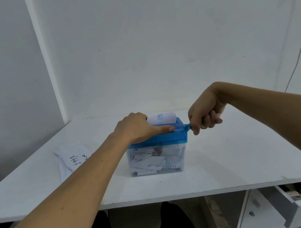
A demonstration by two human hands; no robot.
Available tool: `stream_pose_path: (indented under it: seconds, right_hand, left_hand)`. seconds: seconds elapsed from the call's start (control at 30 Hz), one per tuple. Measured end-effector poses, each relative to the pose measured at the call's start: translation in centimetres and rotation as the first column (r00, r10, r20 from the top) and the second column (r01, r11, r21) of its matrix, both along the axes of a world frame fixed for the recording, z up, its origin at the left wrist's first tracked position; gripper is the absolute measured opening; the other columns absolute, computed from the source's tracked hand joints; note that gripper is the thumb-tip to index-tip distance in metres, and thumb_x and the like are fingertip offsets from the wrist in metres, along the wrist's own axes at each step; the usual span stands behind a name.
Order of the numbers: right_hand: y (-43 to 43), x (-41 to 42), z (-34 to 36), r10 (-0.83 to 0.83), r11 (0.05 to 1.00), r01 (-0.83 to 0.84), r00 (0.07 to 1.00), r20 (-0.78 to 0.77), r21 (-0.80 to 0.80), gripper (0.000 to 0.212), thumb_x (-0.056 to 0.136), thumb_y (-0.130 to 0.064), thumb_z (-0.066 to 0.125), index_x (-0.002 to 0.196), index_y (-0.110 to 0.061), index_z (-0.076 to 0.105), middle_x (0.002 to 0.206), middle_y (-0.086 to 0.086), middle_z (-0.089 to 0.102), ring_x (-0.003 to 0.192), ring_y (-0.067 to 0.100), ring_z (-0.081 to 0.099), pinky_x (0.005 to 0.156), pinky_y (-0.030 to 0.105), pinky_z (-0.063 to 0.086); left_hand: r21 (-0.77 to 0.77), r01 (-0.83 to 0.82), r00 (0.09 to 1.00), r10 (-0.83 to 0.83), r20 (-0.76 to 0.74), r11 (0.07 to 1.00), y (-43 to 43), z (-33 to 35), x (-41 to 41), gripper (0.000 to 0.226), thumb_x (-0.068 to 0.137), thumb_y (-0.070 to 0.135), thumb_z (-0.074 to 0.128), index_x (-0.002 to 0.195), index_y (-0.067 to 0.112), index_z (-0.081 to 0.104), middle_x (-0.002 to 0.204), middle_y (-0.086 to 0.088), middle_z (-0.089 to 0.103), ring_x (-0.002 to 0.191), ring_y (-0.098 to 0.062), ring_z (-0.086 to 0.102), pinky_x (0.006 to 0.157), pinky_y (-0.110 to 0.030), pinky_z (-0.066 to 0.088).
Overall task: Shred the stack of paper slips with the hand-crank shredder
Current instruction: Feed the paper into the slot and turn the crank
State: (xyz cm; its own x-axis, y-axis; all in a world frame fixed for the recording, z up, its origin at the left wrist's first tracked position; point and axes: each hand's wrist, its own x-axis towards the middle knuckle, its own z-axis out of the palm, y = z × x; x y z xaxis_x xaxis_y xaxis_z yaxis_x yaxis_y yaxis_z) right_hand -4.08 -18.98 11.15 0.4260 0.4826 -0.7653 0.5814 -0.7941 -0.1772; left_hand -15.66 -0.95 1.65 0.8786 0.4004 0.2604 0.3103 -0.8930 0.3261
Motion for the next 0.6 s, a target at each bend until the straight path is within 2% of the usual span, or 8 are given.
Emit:
stream_pose_path:
  seconds: [0.07,0.13,0.23,0.3,0.33,0.47,0.53,0.6]
  right_hand:
    - [-0.7,-1.7,0.9,0.066,0.991,-0.088,0.978,0.199,0.104,0.029,0.093,-0.025,0.069,0.069,-0.011,0.063,0.056,0.001,0.057,0.049,0.012,0.055,0.053,0.024,0.054]
    - [-2.0,-3.3,0.4,0.069,0.951,-0.198,0.885,0.461,0.237,0.028,0.088,-0.034,0.076,0.085,-0.007,0.068,0.075,0.003,0.071,0.064,0.017,0.071,0.057,0.029,0.057]
    - [-4.8,-4.9,-4.7,-0.016,0.865,-0.416,0.537,0.844,0.281,0.026,0.101,-0.042,0.054,0.096,-0.016,0.055,0.094,-0.002,0.056,0.074,0.02,0.06,0.062,0.034,0.048]
    - [-6.3,-4.8,-8.4,-0.113,0.718,-0.645,0.262,0.958,0.262,0.022,0.105,-0.037,0.044,0.101,-0.017,0.052,0.096,-0.001,0.051,0.078,0.021,0.052,0.057,0.036,0.048]
    - [-6.6,-4.2,-9.5,-0.152,0.641,-0.721,0.219,0.964,0.265,0.025,0.106,-0.035,0.04,0.099,-0.015,0.053,0.091,0.0,0.051,0.075,0.022,0.05,0.051,0.036,0.046]
    - [-4.7,-1.9,-9.5,-0.274,0.502,-0.796,0.224,0.935,0.338,0.03,0.1,-0.031,0.035,0.077,-0.014,0.044,0.064,-0.004,0.041,0.054,0.023,0.036,0.042,0.035,0.036]
    - [-2.9,-0.6,-8.3,-0.351,0.561,-0.687,0.309,0.884,0.463,0.027,0.098,-0.027,0.038,0.073,-0.015,0.04,0.058,-0.003,0.039,0.052,0.028,0.036,0.047,0.037,0.034]
    - [-1.4,1.4,-7.2,-0.292,0.61,-0.561,0.498,0.817,0.56,0.032,0.099,-0.018,0.039,0.068,-0.012,0.038,0.058,0.003,0.041,0.057,0.029,0.037,0.055,0.037,0.03]
  left_hand:
    - [-0.001,-0.003,1.0,0.003,-0.004,1.0,0.0,0.2,0.0,0.086,0.05,0.103,0.05,0.082,0.024,0.06,0.08,0.006,0.065,0.074,-0.015,0.061,0.058,-0.03,0.039]
    - [-0.004,-0.005,1.0,0.005,-0.017,1.0,0.0,0.3,0.0,0.085,0.051,0.102,0.051,0.082,0.024,0.059,0.082,0.007,0.065,0.075,-0.015,0.061,0.058,-0.031,0.038]
    - [-0.012,0.009,1.0,-0.009,-0.01,1.0,-0.1,0.2,-0.2,0.083,0.051,0.101,0.052,0.078,0.023,0.056,0.08,0.005,0.064,0.073,-0.015,0.059,0.058,-0.031,0.036]
    - [-0.039,0.027,1.0,-0.027,-0.003,0.999,-0.2,0.1,-0.3,0.082,0.051,0.101,0.054,0.077,0.023,0.057,0.079,0.004,0.064,0.071,-0.016,0.059,0.058,-0.031,0.037]
    - [-0.044,0.037,0.999,-0.037,-0.002,0.998,-0.1,0.1,-0.3,0.082,0.05,0.101,0.054,0.078,0.023,0.058,0.079,0.005,0.064,0.072,-0.016,0.059,0.058,-0.031,0.038]
    - [-0.029,0.065,0.998,-0.065,0.016,0.997,0.0,0.1,-0.2,0.086,0.049,0.101,0.054,0.081,0.022,0.064,0.078,0.004,0.066,0.072,-0.017,0.061,0.061,-0.033,0.043]
    - [-0.046,0.087,0.996,-0.086,0.021,0.995,0.0,0.2,-0.2,0.088,0.045,0.102,0.052,0.084,0.024,0.066,0.078,0.005,0.067,0.073,-0.017,0.063,0.062,-0.035,0.046]
    - [-0.047,0.098,0.995,-0.096,0.028,0.994,-0.2,0.0,-0.3,0.094,0.041,0.104,0.048,0.086,0.024,0.067,0.079,0.005,0.068,0.075,-0.018,0.064,0.063,-0.036,0.047]
